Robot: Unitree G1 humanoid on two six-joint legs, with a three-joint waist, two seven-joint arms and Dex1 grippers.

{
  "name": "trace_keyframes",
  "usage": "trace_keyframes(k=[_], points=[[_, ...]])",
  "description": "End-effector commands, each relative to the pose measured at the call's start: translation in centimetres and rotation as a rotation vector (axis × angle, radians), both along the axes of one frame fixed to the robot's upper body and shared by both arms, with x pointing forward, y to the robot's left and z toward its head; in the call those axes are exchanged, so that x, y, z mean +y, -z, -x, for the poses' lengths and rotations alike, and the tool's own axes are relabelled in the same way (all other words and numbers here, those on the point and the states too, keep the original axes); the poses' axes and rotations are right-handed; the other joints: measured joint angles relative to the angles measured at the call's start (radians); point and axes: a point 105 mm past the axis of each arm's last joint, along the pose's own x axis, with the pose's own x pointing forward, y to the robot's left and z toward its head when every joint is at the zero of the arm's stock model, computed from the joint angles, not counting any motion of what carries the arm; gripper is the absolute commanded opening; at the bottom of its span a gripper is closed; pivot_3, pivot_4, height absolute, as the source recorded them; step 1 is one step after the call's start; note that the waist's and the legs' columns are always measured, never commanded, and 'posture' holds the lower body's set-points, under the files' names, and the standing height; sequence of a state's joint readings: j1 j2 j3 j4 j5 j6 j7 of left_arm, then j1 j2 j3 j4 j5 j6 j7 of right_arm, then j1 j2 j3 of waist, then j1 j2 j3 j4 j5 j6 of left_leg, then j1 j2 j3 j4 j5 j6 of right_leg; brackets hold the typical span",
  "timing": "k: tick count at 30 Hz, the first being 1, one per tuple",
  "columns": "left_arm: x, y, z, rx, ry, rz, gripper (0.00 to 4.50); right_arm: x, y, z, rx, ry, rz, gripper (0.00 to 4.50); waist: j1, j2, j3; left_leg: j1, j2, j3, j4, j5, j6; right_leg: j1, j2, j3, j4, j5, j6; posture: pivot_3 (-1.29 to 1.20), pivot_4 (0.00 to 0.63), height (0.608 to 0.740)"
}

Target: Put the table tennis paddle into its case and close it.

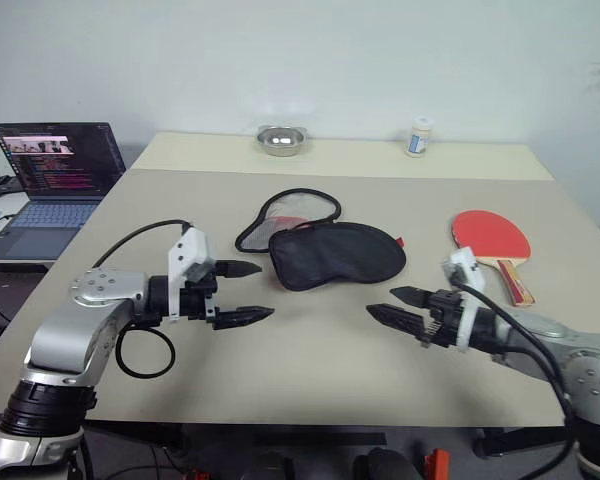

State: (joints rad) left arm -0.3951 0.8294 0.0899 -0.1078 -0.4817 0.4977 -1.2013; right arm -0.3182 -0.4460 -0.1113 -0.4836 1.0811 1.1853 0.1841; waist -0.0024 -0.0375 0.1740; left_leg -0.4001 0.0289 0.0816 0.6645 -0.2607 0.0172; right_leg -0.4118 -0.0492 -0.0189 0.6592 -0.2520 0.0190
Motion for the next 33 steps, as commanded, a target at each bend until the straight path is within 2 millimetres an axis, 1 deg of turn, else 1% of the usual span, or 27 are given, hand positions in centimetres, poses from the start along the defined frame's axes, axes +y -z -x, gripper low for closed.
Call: trace_keyframes(k=[1,5,9,15,18,20,24,27,30,33], points=[[0.6,-2.3,-0.3,-0.089,-0.005,0.008,4.47,1.0,0.6,-1.5,0.040,0.078,-0.014,4.50,-0.001,0.000,0.000,0.000,0.000,0.000,0.000,0.000,0.000,0.000,0.000,0.000,0.000,0.000,0.000,0.00,0.150,0.740],[0.5,-2.6,-0.6,-0.103,-0.006,-0.001,4.47,1.7,0.8,-3.5,0.128,0.162,-0.117,4.50,-0.003,0.000,0.000,0.000,0.000,0.001,0.000,0.000,0.000,-0.001,0.000,0.001,0.000,0.000,0.000,0.00,0.150,0.740],[0.2,-3.0,-0.9,-0.114,-0.002,0.004,4.47,2.4,0.3,-5.0,0.156,0.203,-0.178,4.50,-0.004,0.000,0.000,-0.001,0.000,0.001,0.000,0.000,0.000,-0.001,0.000,0.001,0.001,0.000,0.000,0.00,0.150,0.740],[-0.3,-3.1,-1.1,-0.115,0.007,0.007,4.47,4.3,-0.1,-6.3,0.194,0.227,-0.254,4.50,-0.012,0.000,0.000,-0.001,0.000,0.001,-0.001,0.000,0.000,-0.003,0.001,0.001,0.003,0.000,0.000,0.00,0.150,0.740],[-0.4,-3.1,-1.3,-0.115,0.009,0.009,4.47,5.3,0.5,-7.0,0.226,0.247,-0.262,4.50,-0.019,0.000,0.000,-0.001,0.000,0.001,-0.001,0.000,0.000,-0.003,0.001,0.001,0.003,0.000,0.000,0.00,0.150,0.740],[-0.4,-3.1,-1.3,-0.115,0.009,0.009,4.47,5.6,1.0,-7.1,0.236,0.253,-0.243,4.50,-0.022,0.000,0.000,-0.001,0.000,0.001,-0.001,0.000,0.000,-0.003,0.001,0.001,0.003,0.000,0.000,0.00,0.150,0.740],[-0.4,-3.0,-1.3,-0.115,0.009,0.004,4.47,5.6,1.5,-5.7,0.238,0.185,-0.175,4.50,-0.025,0.000,0.000,-0.002,0.000,0.001,-0.001,0.000,0.000,-0.004,0.000,0.002,0.003,0.000,0.000,0.00,0.150,0.740],[-0.3,-2.9,-1.3,-0.113,0.005,0.001,4.47,5.4,1.6,-5.0,0.244,0.168,-0.178,4.50,-0.026,0.000,0.000,-0.002,0.000,0.001,-0.001,0.000,0.000,-0.004,0.000,0.001,0.003,0.000,0.000,0.00,0.150,0.740],[-0.2,-2.7,-1.4,-0.109,0.001,-0.001,4.47,5.1,1.7,-5.2,0.257,0.205,-0.206,4.50,-0.028,0.000,0.000,-0.002,0.000,0.001,-0.002,0.000,0.000,-0.004,0.000,0.001,0.004,0.000,0.000,0.00,0.150,0.740],[-0.3,-2.6,-1.4,-0.106,0.003,-0.001,4.47,5.2,1.3,-5.9,0.261,0.254,-0.273,4.50,-0.029,0.000,0.000,-0.002,0.000,0.001,-0.001,0.000,0.000,-0.005,0.001,0.002,0.004,0.000,0.000,0.00,0.150,0.740]])
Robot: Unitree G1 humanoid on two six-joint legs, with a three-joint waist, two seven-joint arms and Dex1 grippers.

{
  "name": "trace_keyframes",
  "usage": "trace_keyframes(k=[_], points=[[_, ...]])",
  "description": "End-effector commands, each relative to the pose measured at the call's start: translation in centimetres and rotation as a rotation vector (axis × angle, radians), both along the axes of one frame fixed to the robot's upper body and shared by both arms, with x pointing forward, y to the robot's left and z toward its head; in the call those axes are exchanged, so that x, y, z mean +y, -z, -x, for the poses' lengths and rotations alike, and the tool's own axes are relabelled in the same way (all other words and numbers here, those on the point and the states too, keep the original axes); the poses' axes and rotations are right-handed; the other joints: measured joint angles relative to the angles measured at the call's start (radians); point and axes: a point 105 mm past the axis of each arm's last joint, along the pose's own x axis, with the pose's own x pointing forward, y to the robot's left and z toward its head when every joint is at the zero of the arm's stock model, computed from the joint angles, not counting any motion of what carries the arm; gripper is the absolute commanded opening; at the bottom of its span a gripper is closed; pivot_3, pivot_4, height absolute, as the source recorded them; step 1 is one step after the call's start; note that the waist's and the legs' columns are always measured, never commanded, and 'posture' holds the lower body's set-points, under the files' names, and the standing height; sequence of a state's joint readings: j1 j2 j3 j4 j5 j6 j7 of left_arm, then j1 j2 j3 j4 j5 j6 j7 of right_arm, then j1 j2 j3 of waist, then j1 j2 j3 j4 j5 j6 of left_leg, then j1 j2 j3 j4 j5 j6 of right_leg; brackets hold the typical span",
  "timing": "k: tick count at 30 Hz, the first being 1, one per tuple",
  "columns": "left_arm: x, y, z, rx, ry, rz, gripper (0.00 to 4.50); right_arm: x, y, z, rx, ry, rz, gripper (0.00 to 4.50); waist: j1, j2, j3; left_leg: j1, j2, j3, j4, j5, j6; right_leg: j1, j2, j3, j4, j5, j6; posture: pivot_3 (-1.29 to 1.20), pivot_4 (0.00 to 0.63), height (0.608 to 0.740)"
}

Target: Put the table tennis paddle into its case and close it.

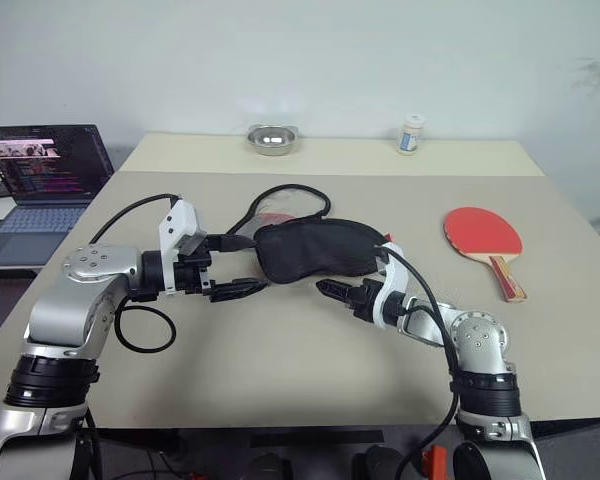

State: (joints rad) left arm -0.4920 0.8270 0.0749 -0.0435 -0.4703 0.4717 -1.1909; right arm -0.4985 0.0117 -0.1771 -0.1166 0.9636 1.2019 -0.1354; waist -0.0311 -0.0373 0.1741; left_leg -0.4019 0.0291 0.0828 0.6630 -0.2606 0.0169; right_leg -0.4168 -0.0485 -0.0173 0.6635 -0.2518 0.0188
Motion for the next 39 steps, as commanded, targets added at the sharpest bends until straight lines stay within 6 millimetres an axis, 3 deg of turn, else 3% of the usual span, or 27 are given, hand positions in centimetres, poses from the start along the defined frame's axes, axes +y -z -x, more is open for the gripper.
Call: trace_keyframes(k=[1,7,16,21,25,34,36,39], points=[[-0.2,-0.8,0.0,-0.039,0.016,-0.007,4.47,0.0,-1.8,-0.7,-0.043,0.055,-0.086,4.50,0.000,0.000,0.000,0.000,0.000,0.000,0.000,0.000,0.000,0.000,0.000,0.000,0.000,0.000,0.000,0.00,0.150,0.740],[-0.2,-0.8,-0.2,-0.039,0.020,-0.008,4.47,0.8,-2.2,-1.8,-0.022,0.076,-0.134,4.50,-0.001,0.000,0.000,0.000,0.000,0.001,0.000,0.000,0.000,0.000,0.000,0.001,0.000,0.000,0.000,0.00,0.150,0.740],[-0.3,-0.5,-0.2,-0.041,0.023,-0.016,4.47,2.7,-1.0,-2.9,0.030,0.104,-0.148,4.50,-0.002,0.000,0.000,-0.003,0.000,0.001,0.000,0.000,0.000,-0.003,0.000,0.001,0.000,0.000,0.000,0.00,0.150,0.740],[-0.2,-0.4,-0.2,-0.039,0.020,-0.020,4.47,3.7,-1.6,-3.5,0.034,0.151,-0.227,4.50,-0.002,0.000,0.000,-0.004,0.000,0.001,0.000,0.000,0.000,-0.004,0.000,0.001,0.000,0.000,0.000,0.00,0.150,0.740],[-0.3,-0.3,-0.3,-0.040,0.018,-0.016,4.50,4.1,-3.1,-4.9,-0.003,0.216,-0.313,3.64,-0.002,0.000,0.000,-0.004,0.000,0.001,0.000,0.000,-0.001,-0.004,0.000,0.001,0.000,0.000,0.000,0.00,0.150,0.740],[-0.7,-0.1,-0.4,-0.040,0.028,-0.012,4.50,3.6,-5.1,-4.6,-0.021,0.166,-0.368,0.48,-0.002,0.000,0.000,-0.004,0.000,0.001,-0.001,0.001,-0.001,-0.004,0.000,0.000,0.000,0.000,0.000,0.00,0.150,0.740],[-0.9,0.0,-0.4,-0.039,0.030,-0.009,4.50,2.9,-5.8,-4.2,-0.022,0.151,-0.377,0.06,-0.002,0.000,0.000,-0.004,0.000,0.001,-0.001,0.001,-0.001,-0.005,0.000,0.000,0.000,0.000,0.000,0.00,0.150,0.740],[-1.2,0.1,-0.3,-0.036,0.039,-0.003,4.50,1.9,-7.0,-3.3,-0.049,0.073,-0.360,0.06,-0.002,0.000,0.000,-0.004,0.000,0.001,0.000,0.001,-0.001,-0.005,-0.001,0.000,0.001,0.000,-0.001,0.00,0.150,0.740]])
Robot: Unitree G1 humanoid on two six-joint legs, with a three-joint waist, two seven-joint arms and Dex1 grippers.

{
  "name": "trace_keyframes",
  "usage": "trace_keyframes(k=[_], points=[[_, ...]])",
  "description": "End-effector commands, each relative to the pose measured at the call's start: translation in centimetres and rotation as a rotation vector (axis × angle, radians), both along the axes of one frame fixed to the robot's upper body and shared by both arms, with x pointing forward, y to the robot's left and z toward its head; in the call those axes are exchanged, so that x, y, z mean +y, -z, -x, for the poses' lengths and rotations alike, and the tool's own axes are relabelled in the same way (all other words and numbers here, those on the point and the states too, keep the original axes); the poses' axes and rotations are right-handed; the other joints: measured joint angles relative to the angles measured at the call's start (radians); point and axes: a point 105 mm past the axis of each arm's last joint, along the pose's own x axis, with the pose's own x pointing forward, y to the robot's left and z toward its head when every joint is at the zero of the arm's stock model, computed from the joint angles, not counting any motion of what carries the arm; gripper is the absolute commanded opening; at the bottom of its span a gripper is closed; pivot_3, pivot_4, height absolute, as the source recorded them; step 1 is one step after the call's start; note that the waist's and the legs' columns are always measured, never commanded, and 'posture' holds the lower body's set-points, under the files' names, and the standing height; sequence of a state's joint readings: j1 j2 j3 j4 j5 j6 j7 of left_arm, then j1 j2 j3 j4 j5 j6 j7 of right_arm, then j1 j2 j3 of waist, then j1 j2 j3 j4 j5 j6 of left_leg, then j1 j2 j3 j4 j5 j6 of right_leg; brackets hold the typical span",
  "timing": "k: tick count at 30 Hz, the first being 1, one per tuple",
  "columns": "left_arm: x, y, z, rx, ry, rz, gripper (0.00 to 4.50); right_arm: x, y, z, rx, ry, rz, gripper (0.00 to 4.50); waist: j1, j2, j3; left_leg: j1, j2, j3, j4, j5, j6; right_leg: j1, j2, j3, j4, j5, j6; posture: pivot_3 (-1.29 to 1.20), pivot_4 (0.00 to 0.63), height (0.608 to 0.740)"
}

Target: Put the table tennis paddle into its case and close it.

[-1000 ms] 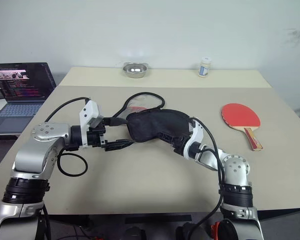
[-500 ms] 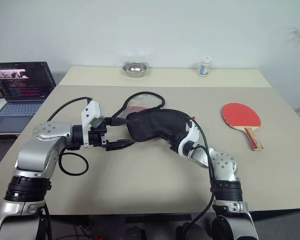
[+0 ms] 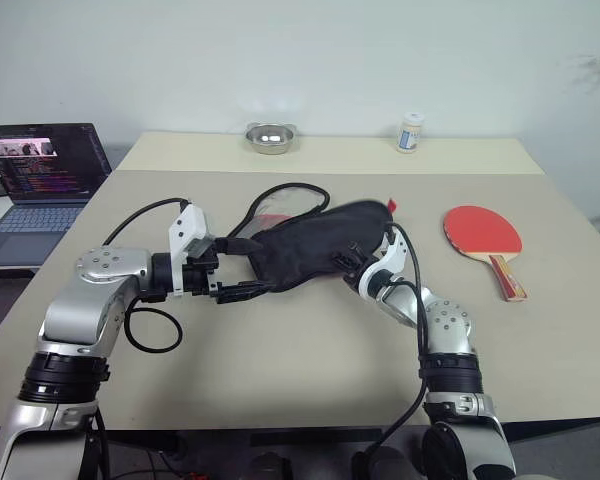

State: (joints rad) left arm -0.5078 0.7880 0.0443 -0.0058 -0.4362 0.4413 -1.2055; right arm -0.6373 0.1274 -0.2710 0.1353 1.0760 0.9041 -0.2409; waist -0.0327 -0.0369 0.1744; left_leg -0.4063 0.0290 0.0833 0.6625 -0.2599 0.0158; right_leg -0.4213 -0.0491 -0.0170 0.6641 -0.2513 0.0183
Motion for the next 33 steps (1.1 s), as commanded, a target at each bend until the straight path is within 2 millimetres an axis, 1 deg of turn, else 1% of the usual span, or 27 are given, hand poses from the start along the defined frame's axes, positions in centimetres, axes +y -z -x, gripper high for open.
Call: trace_keyframes(k=[1,4,7,11,16,20,22,25,28,31,33], points=[[-0.6,-0.7,0.2,-0.045,0.021,-0.001,4.50,0.2,-4.9,1.6,-0.162,-0.154,-0.011,0.06,0.000,0.000,0.000,0.000,0.000,0.000,0.000,0.000,0.000,0.000,0.000,0.000,0.000,0.000,0.000,0.00,0.150,0.740],[-1.0,-0.6,0.3,-0.041,0.035,0.000,4.50,-2.2,-4.6,3.0,-0.207,-0.296,0.132,0.06,0.006,0.000,0.000,0.000,0.000,-0.001,0.000,0.000,0.000,0.001,0.000,-0.001,-0.001,0.000,0.000,0.00,0.150,0.740],[-1.2,-0.5,0.3,-0.040,0.041,0.000,4.50,-5.2,-3.8,3.6,-0.202,-0.376,0.278,0.06,0.008,0.000,0.000,-0.002,-0.002,-0.001,0.001,0.000,0.000,0.000,-0.002,-0.002,-0.003,0.000,0.000,0.00,0.150,0.740],[-1.4,-0.4,0.5,-0.034,0.050,0.001,4.50,-8.4,-2.7,4.3,-0.176,-0.463,0.444,0.06,0.002,0.000,0.000,-0.003,-0.001,-0.001,0.000,0.000,0.001,-0.001,0.000,-0.001,-0.003,0.000,0.000,0.00,0.150,0.740],[-1.5,-0.2,0.7,-0.029,0.058,-0.006,4.50,-12.0,-0.7,4.7,-0.136,-0.553,0.634,0.06,0.001,0.000,0.000,-0.003,0.001,-0.001,0.000,0.000,0.001,-0.001,0.004,0.000,-0.003,0.000,0.001,0.00,0.150,0.740],[-1.7,-0.2,0.8,-0.028,0.066,-0.011,4.50,-14.3,0.3,4.0,-0.140,-0.604,0.772,0.06,0.001,0.000,0.000,-0.003,0.001,-0.001,0.001,0.000,0.001,-0.001,0.004,0.000,-0.003,0.000,0.001,0.00,0.150,0.740],[-1.8,-0.2,0.8,-0.027,0.069,-0.011,4.50,-14.7,0.3,3.2,-0.165,-0.625,0.827,0.06,0.001,0.000,0.000,-0.003,0.000,0.000,0.002,0.000,0.001,-0.001,0.004,0.000,-0.003,0.000,0.001,0.00,0.150,0.740],[-1.9,-0.1,0.9,-0.026,0.073,-0.013,4.50,-14.6,-0.2,1.0,-0.214,-0.603,0.883,0.06,-0.001,0.000,0.000,-0.003,0.001,0.001,0.002,0.000,0.001,-0.002,0.004,0.001,-0.003,0.000,0.001,0.00,0.150,0.740],[-2.0,-0.2,0.9,-0.026,0.076,-0.015,4.50,-14.2,-1.0,-1.2,-0.250,-0.547,0.896,0.06,0.000,0.000,0.000,-0.002,0.001,0.001,0.002,0.000,0.001,-0.002,0.005,0.001,-0.002,0.000,0.001,0.00,0.150,0.740],[-2.0,-0.2,0.8,-0.027,0.081,-0.020,4.50,-14.0,-1.7,-2.6,-0.283,-0.521,0.917,0.69,0.002,0.000,0.000,-0.003,0.001,0.000,0.002,0.000,0.000,-0.002,0.005,0.001,-0.002,0.000,0.001,0.00,0.150,0.740],[-2.0,-0.2,0.8,-0.028,0.083,-0.022,4.50,-14.1,-1.9,-3.1,-0.298,-0.516,0.941,1.36,0.004,0.000,0.000,-0.003,0.001,0.000,0.002,0.000,0.000,-0.002,0.004,0.001,-0.002,0.000,0.001,0.00,0.150,0.740]])
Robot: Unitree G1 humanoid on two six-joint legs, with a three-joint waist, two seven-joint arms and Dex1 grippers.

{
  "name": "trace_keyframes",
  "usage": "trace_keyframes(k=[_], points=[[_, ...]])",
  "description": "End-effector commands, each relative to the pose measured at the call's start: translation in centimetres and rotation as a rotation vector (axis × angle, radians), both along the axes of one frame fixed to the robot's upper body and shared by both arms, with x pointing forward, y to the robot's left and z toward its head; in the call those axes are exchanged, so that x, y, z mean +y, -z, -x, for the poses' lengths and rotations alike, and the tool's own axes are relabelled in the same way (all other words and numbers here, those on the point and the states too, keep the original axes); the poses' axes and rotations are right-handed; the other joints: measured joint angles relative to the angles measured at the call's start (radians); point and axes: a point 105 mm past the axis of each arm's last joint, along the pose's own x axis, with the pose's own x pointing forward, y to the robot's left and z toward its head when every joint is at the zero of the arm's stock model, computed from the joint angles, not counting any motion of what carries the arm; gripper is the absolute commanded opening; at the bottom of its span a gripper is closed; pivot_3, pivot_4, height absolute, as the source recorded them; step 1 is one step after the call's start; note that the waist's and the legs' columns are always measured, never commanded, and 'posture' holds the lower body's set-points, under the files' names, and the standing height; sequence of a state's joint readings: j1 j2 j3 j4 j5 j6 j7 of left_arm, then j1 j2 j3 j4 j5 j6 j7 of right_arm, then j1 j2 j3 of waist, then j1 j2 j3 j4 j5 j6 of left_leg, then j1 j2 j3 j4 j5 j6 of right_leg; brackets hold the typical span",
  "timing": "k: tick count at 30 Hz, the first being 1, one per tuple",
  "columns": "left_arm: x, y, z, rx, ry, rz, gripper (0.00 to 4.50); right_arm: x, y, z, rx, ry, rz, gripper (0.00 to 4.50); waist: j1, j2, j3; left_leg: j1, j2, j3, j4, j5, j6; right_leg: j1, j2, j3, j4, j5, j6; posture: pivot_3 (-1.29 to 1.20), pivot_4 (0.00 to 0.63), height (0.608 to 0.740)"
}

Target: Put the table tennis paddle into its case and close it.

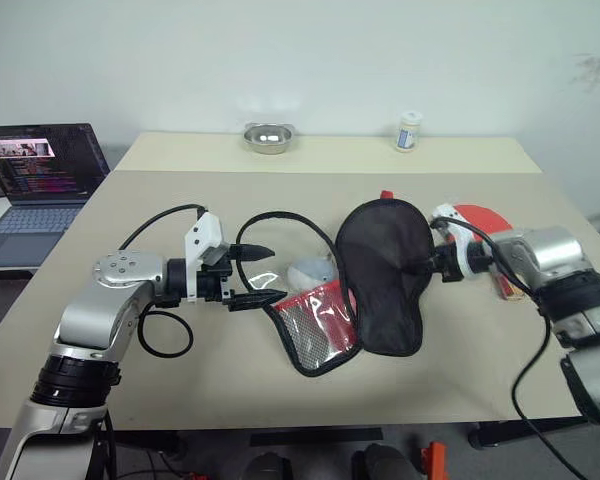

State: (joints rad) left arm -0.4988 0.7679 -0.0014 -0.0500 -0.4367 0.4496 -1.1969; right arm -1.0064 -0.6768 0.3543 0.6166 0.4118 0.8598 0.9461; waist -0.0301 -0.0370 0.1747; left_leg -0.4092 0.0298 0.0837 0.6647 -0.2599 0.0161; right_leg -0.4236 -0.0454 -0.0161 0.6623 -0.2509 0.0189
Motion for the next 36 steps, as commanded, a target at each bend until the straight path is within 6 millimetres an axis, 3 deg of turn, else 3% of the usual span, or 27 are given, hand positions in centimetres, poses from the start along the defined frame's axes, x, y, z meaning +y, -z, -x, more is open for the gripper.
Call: trace_keyframes(k=[1,5,9,13,18,20,23,25,31,36], points=[[-0.4,-0.9,0.2,-0.043,0.031,-0.010,4.50,-0.8,-1.7,-1.2,-0.083,0.008,0.021,1.74,0.003,0.000,0.000,0.000,0.000,0.000,0.000,0.000,0.000,0.000,0.000,0.000,0.000,0.000,0.000,0.00,0.150,0.740],[-0.5,-0.9,0.1,-0.044,0.039,-0.015,4.50,-2.5,-1.6,-2.1,-0.134,0.042,0.107,2.98,0.004,0.000,0.000,-0.002,-0.002,0.000,0.000,0.000,0.000,-0.001,-0.002,-0.001,-0.001,0.000,0.000,0.00,0.150,0.740],[-0.7,-0.7,-0.1,-0.042,0.052,-0.017,4.50,-5.1,-4.0,-3.2,-0.254,0.146,0.128,4.35,0.002,0.001,0.001,-0.002,-0.001,0.000,0.000,0.000,0.000,-0.002,-0.002,-0.001,0.000,0.000,0.000,0.00,0.150,0.740],[-1.0,-0.6,-0.4,-0.043,0.065,-0.015,4.50,-7.0,-6.0,-3.2,-0.336,0.226,0.093,4.35,0.003,0.002,0.001,-0.002,-0.001,0.000,0.000,0.000,-0.001,-0.002,-0.002,-0.001,0.001,0.000,0.000,0.00,0.150,0.740],[-1.2,-0.5,-0.5,-0.043,0.079,-0.010,4.50,-6.4,-6.4,-0.8,-0.310,0.231,-0.065,4.43,0.003,0.002,0.001,-0.002,-0.001,0.000,0.000,0.000,-0.001,-0.001,-0.002,-0.001,0.000,0.000,0.000,0.00,0.150,0.740],[-1.2,-0.4,-0.5,-0.041,0.083,-0.010,4.50,-5.6,-5.9,0.9,-0.293,0.210,-0.102,4.43,0.005,0.002,0.001,-0.003,0.000,-0.001,0.000,0.000,-0.001,-0.002,-0.002,-0.001,0.001,0.000,0.000,0.00,0.150,0.740],[-1.2,-0.5,-0.6,-0.041,0.085,-0.008,4.50,-4.2,-2.7,4.0,-0.233,0.240,-0.138,4.43,0.006,0.002,0.001,-0.003,0.000,-0.001,0.000,0.001,-0.001,-0.001,-0.002,-0.001,0.002,0.000,0.000,0.00,0.150,0.740],[-1.2,-0.5,-0.7,-0.043,0.090,-0.008,4.50,-3.9,-0.9,5.1,-0.238,0.314,-0.135,4.43,0.005,0.002,0.001,-0.002,0.000,-0.002,0.000,0.001,-0.001,-0.001,-0.002,-0.002,0.002,0.000,0.000,0.00,0.150,0.740],[-1.6,-0.6,-1.1,-0.048,0.107,-0.008,4.50,-4.2,1.2,4.7,-0.295,0.550,-0.160,4.43,0.001,0.002,0.001,0.000,-0.001,0.000,0.003,0.003,-0.002,0.000,-0.001,0.000,0.002,0.002,0.002,0.00,0.150,0.740],[-1.8,-0.6,-1.2,-0.049,0.121,-0.006,4.50,-3.1,2.2,4.0,-0.289,0.595,-0.198,4.43,0.001,0.002,0.001,0.002,0.000,0.000,0.002,0.006,-0.003,0.002,0.005,0.001,0.003,0.004,0.001,0.00,0.150,0.740]])
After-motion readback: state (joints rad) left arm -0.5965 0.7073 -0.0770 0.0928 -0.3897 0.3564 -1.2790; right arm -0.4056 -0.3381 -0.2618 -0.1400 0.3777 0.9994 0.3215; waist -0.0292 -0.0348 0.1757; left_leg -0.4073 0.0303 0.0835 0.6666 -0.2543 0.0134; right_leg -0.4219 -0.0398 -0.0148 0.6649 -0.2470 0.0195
